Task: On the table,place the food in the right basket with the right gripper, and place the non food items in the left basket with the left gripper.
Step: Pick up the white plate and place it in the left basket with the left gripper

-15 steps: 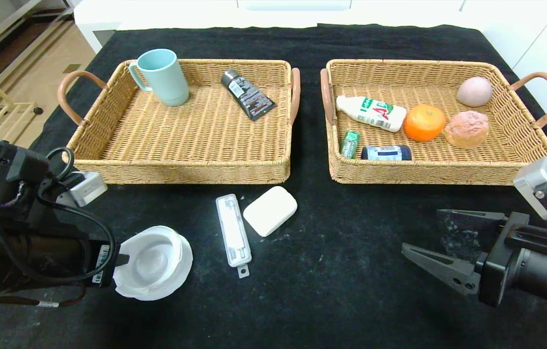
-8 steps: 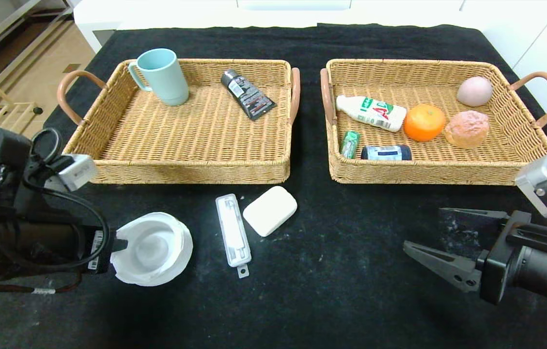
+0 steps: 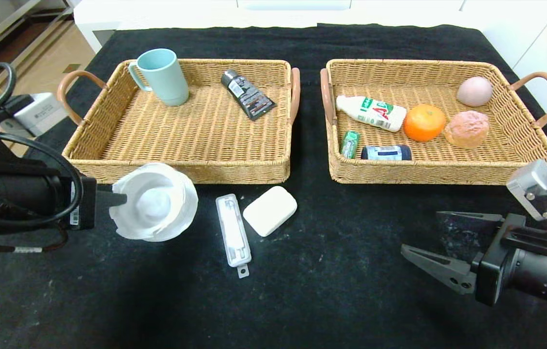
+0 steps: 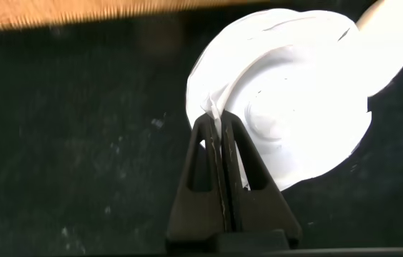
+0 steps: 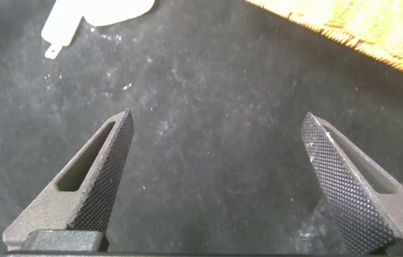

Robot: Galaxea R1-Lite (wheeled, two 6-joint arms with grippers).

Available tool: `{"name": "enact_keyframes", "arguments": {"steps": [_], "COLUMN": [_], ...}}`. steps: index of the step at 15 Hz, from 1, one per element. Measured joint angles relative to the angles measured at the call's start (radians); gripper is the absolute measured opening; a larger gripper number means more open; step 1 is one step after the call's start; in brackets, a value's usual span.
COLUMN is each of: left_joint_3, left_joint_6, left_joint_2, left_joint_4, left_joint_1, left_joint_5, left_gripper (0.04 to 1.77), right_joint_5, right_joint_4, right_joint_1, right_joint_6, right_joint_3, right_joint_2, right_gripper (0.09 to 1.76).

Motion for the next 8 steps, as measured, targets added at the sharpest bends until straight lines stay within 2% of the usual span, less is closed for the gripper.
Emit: {"name": "enact_keyframes", "arguments": {"steps": [8], "left_joint_3": [-0.174], "left_joint_6": [-0.058], "left_joint_2": [0.105], "left_joint_4": [-0.073], "left_joint_1": [-0.027], "left_joint_5": [-0.001], "left_gripper": [0.11], "right_joint_5": [-0.001], "right_joint_4": [-0.001], "right_joint_1": [0.004], "right_joint_6": [-0.012], "right_joint_3": [0.003], "right_joint_2": [0.003], "right_gripper": [1.71]}}
